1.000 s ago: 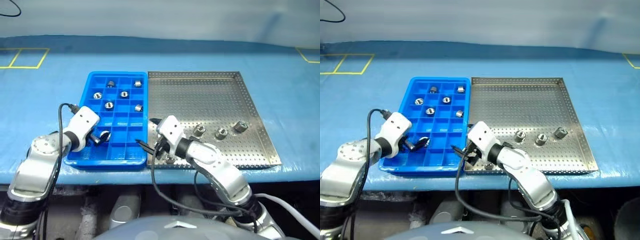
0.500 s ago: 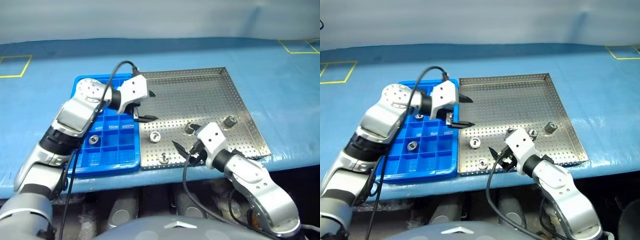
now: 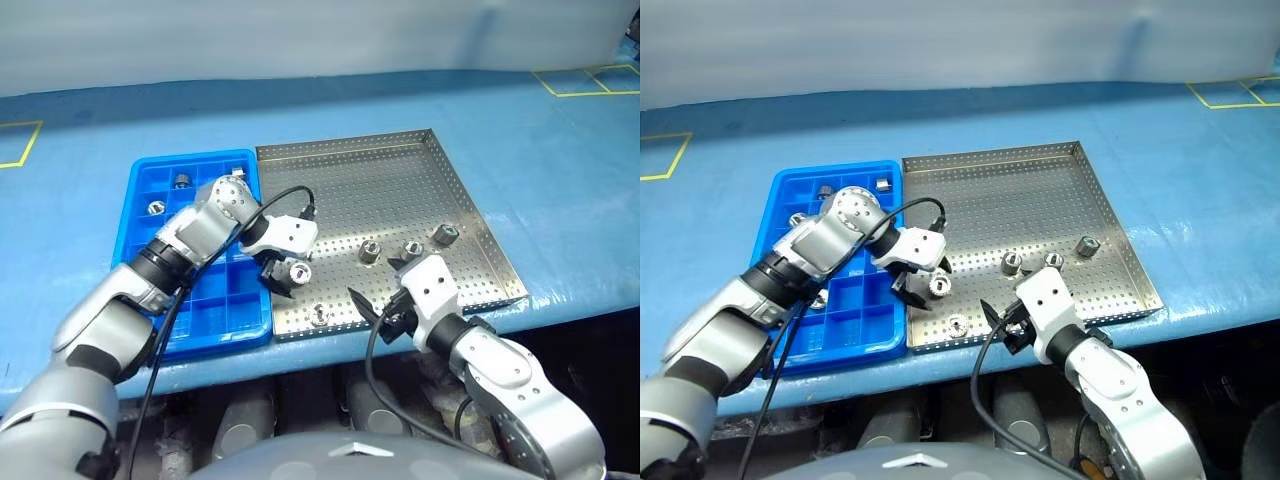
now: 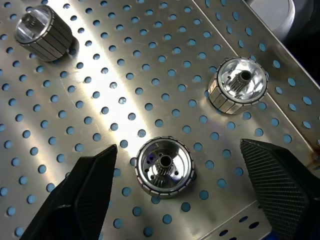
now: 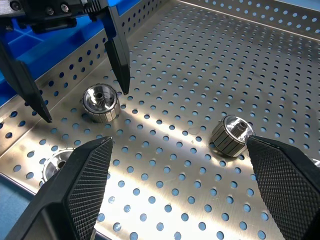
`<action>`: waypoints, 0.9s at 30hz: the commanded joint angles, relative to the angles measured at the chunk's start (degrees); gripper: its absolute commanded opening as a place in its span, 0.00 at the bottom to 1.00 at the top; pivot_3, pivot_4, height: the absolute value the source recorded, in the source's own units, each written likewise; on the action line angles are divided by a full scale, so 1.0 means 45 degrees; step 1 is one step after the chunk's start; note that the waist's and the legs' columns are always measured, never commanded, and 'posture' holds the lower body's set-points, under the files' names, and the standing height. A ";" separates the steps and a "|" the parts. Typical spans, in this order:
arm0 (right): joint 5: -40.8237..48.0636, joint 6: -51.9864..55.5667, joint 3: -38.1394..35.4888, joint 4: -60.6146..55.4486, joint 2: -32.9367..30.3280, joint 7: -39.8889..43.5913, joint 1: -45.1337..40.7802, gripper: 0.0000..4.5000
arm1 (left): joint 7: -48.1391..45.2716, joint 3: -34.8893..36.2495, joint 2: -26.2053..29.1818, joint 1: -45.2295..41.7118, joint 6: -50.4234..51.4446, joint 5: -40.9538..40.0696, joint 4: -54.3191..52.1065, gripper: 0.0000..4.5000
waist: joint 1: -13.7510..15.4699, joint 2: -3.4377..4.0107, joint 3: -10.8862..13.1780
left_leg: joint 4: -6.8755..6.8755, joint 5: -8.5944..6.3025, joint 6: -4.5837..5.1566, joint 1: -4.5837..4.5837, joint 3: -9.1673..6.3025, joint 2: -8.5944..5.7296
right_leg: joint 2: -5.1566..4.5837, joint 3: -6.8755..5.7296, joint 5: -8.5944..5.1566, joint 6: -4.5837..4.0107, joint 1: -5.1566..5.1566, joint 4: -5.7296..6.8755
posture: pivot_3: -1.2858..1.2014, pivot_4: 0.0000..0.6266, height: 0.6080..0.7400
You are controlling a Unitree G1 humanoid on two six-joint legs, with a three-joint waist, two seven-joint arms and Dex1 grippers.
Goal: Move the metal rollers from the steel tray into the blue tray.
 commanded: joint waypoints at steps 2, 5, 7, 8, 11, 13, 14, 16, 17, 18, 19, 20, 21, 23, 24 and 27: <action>0.0016 -0.0144 0.0158 -0.0473 0.0162 -0.0190 -0.0109 1.00 | -0.0013 -0.0547 -0.0310 -0.0410 -0.1098 0.1315 0.0924 0.96 | -0.0029 0.0000 -0.0001 | 0.0000 0.0000 0.0000 0.0003 0.0002 0.0002 | 0.0003 0.0003 0.0001 0.0002 0.0001 0.0002 | 0.43 0.24 1.00; 0.0019 -0.0168 0.0240 -0.0408 0.0208 -0.0237 -0.0231 1.00 | 0.0076 -0.0654 -0.0604 -0.0512 -0.1368 0.1772 0.1356 0.92 | -0.0173 0.0000 -0.0001 | 0.0001 0.0000 0.0000 0.0008 0.0006 0.0010 | 0.0014 0.0011 0.0003 0.0005 0.0002 0.0005 | 0.43 0.24 1.00; 0.0038 -0.0189 0.0293 -0.0360 0.0240 -0.0268 -0.0341 1.00 | -0.0076 -0.0734 -0.0751 -0.0599 -0.1508 0.2020 0.1542 0.84 | -0.0304 0.0000 -0.0001 | 0.0002 0.0000 0.0000 0.0008 0.0007 0.0013 | 0.0020 0.0016 0.0004 0.0008 0.0000 0.0010 | 0.43 0.24 1.00; 0.0048 -0.0197 0.0313 -0.0337 0.0260 -0.0276 -0.0392 1.00 | -0.0100 -0.0785 -0.0804 -0.0641 -0.1621 0.2177 0.1632 0.75 | -0.0337 0.0000 -0.0001 | 0.0002 0.0000 0.0000 0.0008 0.0008 0.0014 | 0.0021 0.0017 0.0005 0.0009 0.0000 0.0011 | 0.43 0.24 1.00; 0.0028 -0.0250 0.0407 -0.0248 0.0314 -0.0277 -0.0488 1.00 | -0.0167 -0.0878 -0.0934 -0.0754 -0.1971 0.2546 0.1863 0.53 | -0.0355 0.0001 -0.0001 | 0.0003 0.0000 0.0001 0.0009 0.0009 0.0014 | 0.0021 0.0019 0.0007 0.0012 0.0001 0.0010 | 0.43 0.24 1.00; 0.0016 -0.0276 0.0467 -0.0208 0.0342 -0.0271 -0.0538 1.00 | -0.0015 -0.0733 -0.1131 -0.0867 -0.2027 0.2609 0.2032 0.39 | -0.0340 0.0000 -0.0002 | 0.0003 0.0000 0.0001 0.0008 0.0007 0.0013 | 0.0021 0.0019 0.0007 0.0013 0.0003 0.0007 | 0.43 0.24 1.00; 0.0004 -0.0285 0.0491 -0.0188 0.0349 -0.0277 -0.0565 1.00 | 0.0141 -0.0569 -0.1263 -0.0950 -0.2022 0.2575 0.2096 0.38 | -0.0327 0.0000 -0.0002 | 0.0004 -0.0001 0.0002 0.0008 0.0007 0.0011 | 0.0019 0.0019 0.0008 0.0014 0.0004 0.0005 | 0.43 0.24 1.00; 0.0004 -0.0292 0.0487 -0.0149 0.0368 -0.0272 -0.0625 1.00 | 0.0406 -0.0137 -0.1497 -0.1117 -0.1943 0.2356 0.2119 0.38 | -0.0299 0.0000 -0.0001 | 0.0012 -0.0002 0.0004 0.0006 0.0007 0.0008 | 0.0015 0.0020 0.0012 0.0021 0.0007 0.0005 | 0.43 0.24 1.00; -0.0003 -0.0300 0.0474 -0.0140 0.0362 -0.0266 -0.0646 1.00 | 0.0535 0.0154 -0.1610 -0.1177 -0.1821 0.2154 0.2048 0.38 | -0.0282 -0.0001 0.0000 | 0.0019 -0.0001 0.0005 0.0002 0.0006 0.0007 | 0.0015 0.0019 0.0013 0.0024 0.0007 0.0004 | 0.44 0.24 1.00; -0.0005 -0.0307 0.0460 -0.0127 0.0358 -0.0257 -0.0687 1.00 | 0.0709 0.0514 -0.1749 -0.1243 -0.1619 0.1899 0.1969 0.38 | -0.0271 -0.0002 0.0001 | 0.0026 -0.0002 0.0006 -0.0002 0.0005 0.0006 | 0.0014 0.0019 0.0015 0.0027 0.0007 0.0004 | 0.44 0.24 1.00; -0.0014 -0.0325 0.0458 -0.0128 0.0340 -0.0245 -0.0727 1.00 | 0.0929 0.0928 -0.1896 -0.1298 -0.1323 0.1609 0.1829 0.38 | -0.0258 -0.0004 0.0002 | 0.0029 -0.0002 0.0008 -0.0005 0.0004 0.0005 | 0.0013 0.0019 0.0017 0.0029 0.0006 0.0002 | 0.44 0.24 1.00; -0.0032 -0.0347 0.0484 -0.0108 0.0319 -0.0224 -0.0842 1.00 | 0.1261 0.1494 -0.2046 -0.1369 -0.0925 0.1261 0.1640 0.38 | -0.0240 -0.0004 0.0002 | 0.0032 -0.0003 0.0011 -0.0010 0.0003 0.0003 | 0.0010 0.0019 0.0018 0.0032 0.0005 0.0001 | 0.44 0.24 1.00; -0.0039 -0.0338 0.0526 -0.0075 0.0334 -0.0216 -0.1036 1.00 | 0.1726 0.2156 -0.2157 -0.1408 -0.0505 0.0883 0.1342 0.38 | -0.0212 -0.0006 0.0004 | 0.0032 -0.0005 0.0014 -0.0012 0.0003 0.0002 | 0.0008 0.0018 0.0018 0.0032 0.0004 0.0000 | 0.45 0.24 1.00; -0.0004 -0.0309 0.0642 0.0046 0.0457 -0.0208 -0.1525 1.00 | 0.2665 0.3456 -0.2246 -0.1327 0.0413 0.0183 0.0599 0.38 | -0.0227 -0.0004 0.0011 | 0.0032 -0.0006 0.0015 -0.0019 0.0004 0.0003 | 0.0007 0.0018 0.0021 0.0037 -0.0008 0.0002 | 0.47 0.24 1.00; 0.0034 -0.0281 0.0749 0.0161 0.0556 -0.0198 -0.1827 1.00 | 0.3096 0.3944 -0.2138 -0.1163 0.0732 0.0007 0.0166 0.38 | -0.0228 -0.0004 0.0012 | 0.0027 -0.0005 0.0015 -0.0015 0.0006 0.0005 | 0.0008 0.0020 0.0021 0.0037 -0.0009 0.0005 | 0.47 0.24 1.00; 0.0085 -0.0237 0.1176 0.0607 0.0798 -0.0103 -0.2705 1.00 | 0.4167 0.4930 -0.1640 -0.0399 0.1569 -0.0126 -0.1222 0.38 | -0.0211 0.0003 0.0008 | 0.0004 -0.0005 0.0013 0.0003 0.0005 0.0013 | 0.0015 0.0019 0.0018 0.0031 -0.0012 0.0011 | 0.49 0.24 1.00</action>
